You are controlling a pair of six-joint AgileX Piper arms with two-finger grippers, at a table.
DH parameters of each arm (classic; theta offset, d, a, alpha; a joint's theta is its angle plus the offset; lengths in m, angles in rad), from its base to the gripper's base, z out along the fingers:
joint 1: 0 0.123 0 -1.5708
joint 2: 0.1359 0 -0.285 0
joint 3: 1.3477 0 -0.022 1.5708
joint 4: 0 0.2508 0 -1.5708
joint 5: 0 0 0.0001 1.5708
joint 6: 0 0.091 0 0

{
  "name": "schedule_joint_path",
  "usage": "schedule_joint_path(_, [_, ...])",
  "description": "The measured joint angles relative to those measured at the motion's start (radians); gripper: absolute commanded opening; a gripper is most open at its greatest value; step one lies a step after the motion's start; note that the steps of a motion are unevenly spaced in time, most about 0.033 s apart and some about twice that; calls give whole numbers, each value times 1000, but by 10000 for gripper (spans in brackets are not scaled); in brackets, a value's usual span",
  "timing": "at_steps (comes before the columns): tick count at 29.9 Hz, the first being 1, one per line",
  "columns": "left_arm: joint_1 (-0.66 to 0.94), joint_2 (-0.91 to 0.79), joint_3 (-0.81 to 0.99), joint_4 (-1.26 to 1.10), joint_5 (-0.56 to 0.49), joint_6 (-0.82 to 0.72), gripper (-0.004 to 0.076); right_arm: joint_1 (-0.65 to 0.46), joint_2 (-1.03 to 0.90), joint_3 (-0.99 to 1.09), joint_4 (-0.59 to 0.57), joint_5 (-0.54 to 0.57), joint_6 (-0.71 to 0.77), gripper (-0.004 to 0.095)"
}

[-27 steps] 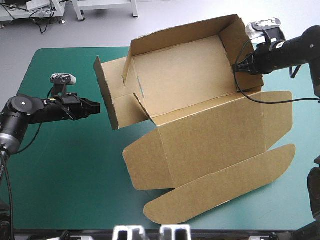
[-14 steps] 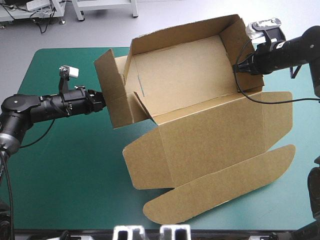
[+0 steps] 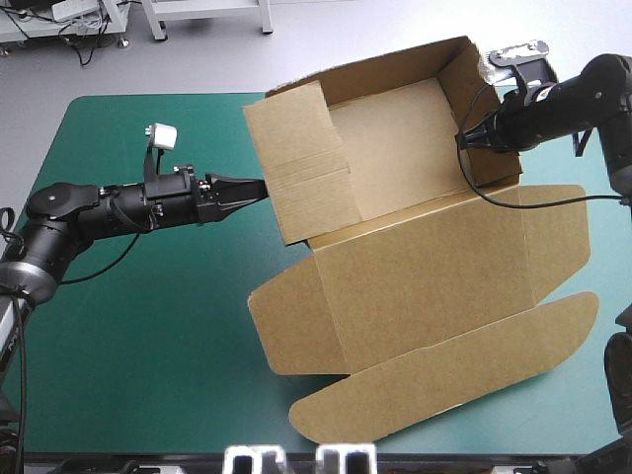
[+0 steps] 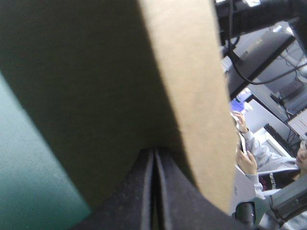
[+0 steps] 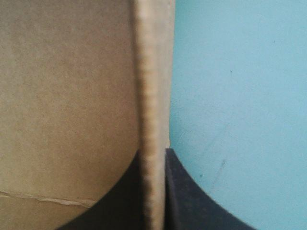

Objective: Fold the box

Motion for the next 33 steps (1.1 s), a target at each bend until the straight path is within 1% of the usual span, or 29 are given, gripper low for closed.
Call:
schedule_joint_path(3, [-40,0,-20,-3,7,12,22,30,0,1,-32,-6,17,-20])
schedule_joint_path(5, [-48,0,-33,-4,8,15,62,48,0,2,-39,-16,23,-20])
schedule_joint_path(7, [-51,0,-43,-4,10,10,121,67,0,2,-58,-24,33,-20])
schedule_joint_path(11, [-52,0,-54,23,13,-31,321,88,0,2,-87,-28,45,-20])
schedule_joint_path(12, [-52,0,-56,41,14,-41,358,88,0,2,-91,-28,46,-20])
schedule_joint_path(13, [-52,0,-56,56,11,-48,394,88,0,2,-94,-29,49,-20])
schedule_joint_path(15, [-52,0,-57,104,-11,-91,428,88,0,4,-99,-38,53,-20])
schedule_joint_path(18, [-52,0,-57,169,-57,-130,428,88,0,5,-99,-58,55,-20])
schedule_joint_path(25, [-52,-1,-57,176,-87,-140,428,88,0,5,-103,-74,56,-20])
schedule_joint_path(27, [-52,-1,-57,156,-89,-116,401,88,0,5,-104,-78,56,-20])
schedule_joint_path(29, [-52,-1,-57,111,-75,-53,335,88,0,5,-107,-83,59,-20])
schedule_joint_path(33, [-52,-1,-57,-10,-7,108,69,88,0,5,-114,-84,60,-20])
